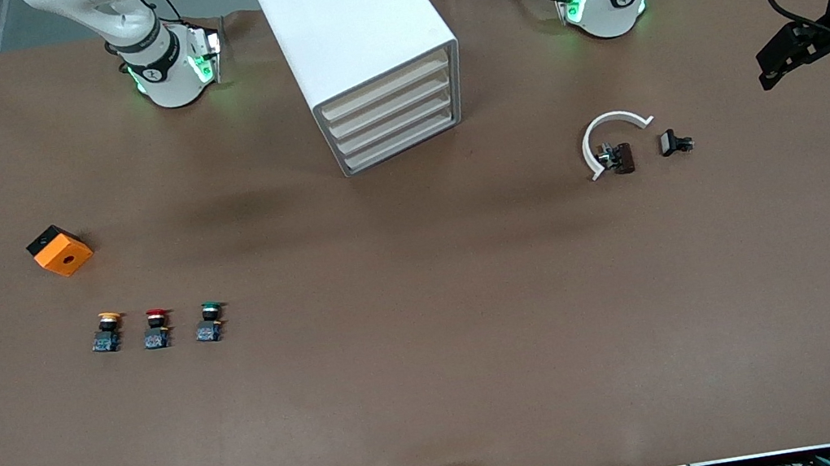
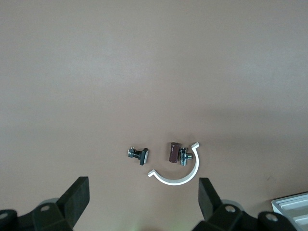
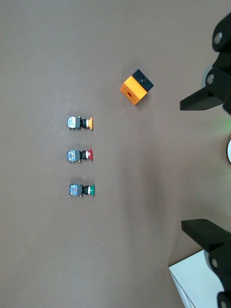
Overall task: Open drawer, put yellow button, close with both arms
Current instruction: 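Reach the left gripper to the drawer handle while the right gripper reaches buttons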
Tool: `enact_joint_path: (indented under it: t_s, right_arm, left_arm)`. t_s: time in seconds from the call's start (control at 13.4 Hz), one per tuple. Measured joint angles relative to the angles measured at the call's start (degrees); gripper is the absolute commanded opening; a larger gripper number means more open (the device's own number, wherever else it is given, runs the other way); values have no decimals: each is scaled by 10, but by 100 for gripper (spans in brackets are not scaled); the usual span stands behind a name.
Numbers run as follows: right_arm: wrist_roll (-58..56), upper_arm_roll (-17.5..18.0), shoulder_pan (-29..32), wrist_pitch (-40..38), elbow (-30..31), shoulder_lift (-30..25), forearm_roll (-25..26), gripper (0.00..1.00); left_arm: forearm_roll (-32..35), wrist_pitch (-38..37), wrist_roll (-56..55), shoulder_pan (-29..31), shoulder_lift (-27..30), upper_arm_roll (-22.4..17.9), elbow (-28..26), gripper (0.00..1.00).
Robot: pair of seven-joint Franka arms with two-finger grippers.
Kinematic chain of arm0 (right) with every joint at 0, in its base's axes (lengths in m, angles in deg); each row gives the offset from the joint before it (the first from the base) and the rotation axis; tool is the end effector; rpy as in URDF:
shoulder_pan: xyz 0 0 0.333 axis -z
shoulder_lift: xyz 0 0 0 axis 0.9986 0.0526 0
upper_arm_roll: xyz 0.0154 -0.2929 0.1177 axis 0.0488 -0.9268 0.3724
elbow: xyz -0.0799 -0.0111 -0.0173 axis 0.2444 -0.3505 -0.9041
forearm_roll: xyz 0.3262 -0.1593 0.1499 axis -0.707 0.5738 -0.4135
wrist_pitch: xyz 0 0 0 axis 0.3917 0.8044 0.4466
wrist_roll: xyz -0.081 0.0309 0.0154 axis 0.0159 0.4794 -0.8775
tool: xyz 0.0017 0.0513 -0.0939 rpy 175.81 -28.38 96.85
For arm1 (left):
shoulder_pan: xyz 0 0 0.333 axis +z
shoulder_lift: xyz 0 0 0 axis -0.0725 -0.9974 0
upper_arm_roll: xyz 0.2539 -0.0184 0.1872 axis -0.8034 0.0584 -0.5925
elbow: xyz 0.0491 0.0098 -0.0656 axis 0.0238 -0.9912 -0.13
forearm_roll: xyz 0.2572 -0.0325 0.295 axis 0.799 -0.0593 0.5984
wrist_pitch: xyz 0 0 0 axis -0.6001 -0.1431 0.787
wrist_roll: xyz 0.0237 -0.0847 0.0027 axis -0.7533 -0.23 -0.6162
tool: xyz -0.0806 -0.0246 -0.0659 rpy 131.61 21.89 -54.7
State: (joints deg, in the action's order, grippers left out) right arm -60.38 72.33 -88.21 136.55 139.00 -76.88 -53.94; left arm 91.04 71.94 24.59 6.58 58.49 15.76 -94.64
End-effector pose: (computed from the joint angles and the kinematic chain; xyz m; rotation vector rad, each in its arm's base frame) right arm 0.4967 -0.0328 0.6559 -3.1253 0.1054 0.0270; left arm 0.5246 -0.0350 0.6335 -3.0876 -0.0505 0.0092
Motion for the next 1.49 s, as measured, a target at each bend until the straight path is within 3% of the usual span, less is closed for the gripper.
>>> enact_joint_path:
  t_s: [0.37, 0.74, 1.19, 1.49]
  right_arm:
    - [0, -1, 0, 0, 0, 0, 0, 100]
    - [0, -2, 0, 1, 0, 0, 0, 100]
    - [0, -2, 0, 5, 0, 0, 0, 100]
    - [0, -2, 0, 7, -2, -1, 0, 100]
  left_arm:
    - [0, -9, 0, 0, -5, 1, 0, 100]
    - [0, -19, -40, -4, -54, 24, -2, 100]
    - [-3, -19, -312, -33, -165, 82, 0, 100]
    - [-28, -15, -579, -113, -270, 86, 56, 100]
